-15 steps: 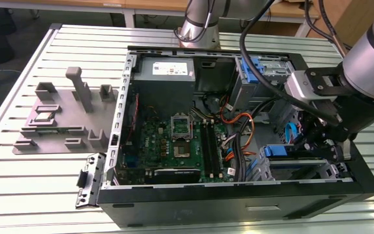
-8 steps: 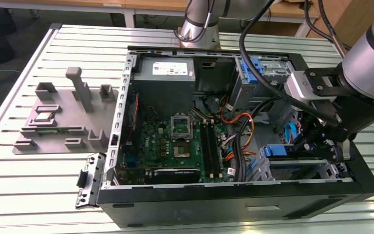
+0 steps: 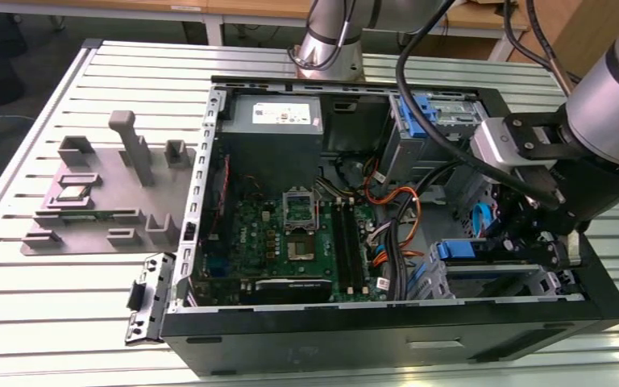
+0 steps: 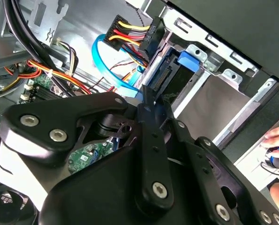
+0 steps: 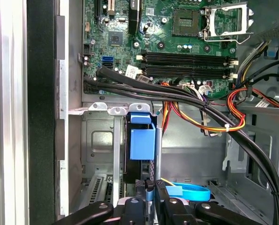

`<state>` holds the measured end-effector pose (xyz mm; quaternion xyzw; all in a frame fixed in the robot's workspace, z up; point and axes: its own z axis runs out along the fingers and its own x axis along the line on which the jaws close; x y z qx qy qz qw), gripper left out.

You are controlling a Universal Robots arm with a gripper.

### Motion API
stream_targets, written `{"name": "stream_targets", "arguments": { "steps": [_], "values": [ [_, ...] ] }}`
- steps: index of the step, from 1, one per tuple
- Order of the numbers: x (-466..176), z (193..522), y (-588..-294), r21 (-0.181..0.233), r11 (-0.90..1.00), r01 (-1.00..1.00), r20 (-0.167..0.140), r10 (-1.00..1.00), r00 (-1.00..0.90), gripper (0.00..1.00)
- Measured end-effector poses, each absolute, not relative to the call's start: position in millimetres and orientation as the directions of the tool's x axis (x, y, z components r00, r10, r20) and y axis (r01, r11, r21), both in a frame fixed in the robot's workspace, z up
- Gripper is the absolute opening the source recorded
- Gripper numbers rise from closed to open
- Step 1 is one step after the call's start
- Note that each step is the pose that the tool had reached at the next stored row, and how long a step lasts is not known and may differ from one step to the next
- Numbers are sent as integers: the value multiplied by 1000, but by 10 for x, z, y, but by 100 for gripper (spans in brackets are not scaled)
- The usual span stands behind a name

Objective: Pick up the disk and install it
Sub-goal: 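Insert the first disk wire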

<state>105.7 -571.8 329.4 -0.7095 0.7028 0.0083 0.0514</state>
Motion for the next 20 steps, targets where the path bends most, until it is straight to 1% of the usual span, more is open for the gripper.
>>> {"name": "stream_targets", "arguments": {
  "steps": [7, 15, 20],
  "values": [
    [1057, 3370, -5718, -61, -7, -998, -84, -996, 12, 24],
    [1057, 3560, -5719, -61, -7, -998, -84, -996, 12, 24],
    [1057, 3569, -5719, -61, -7, -998, -84, -996, 12, 24]
  ]
}}
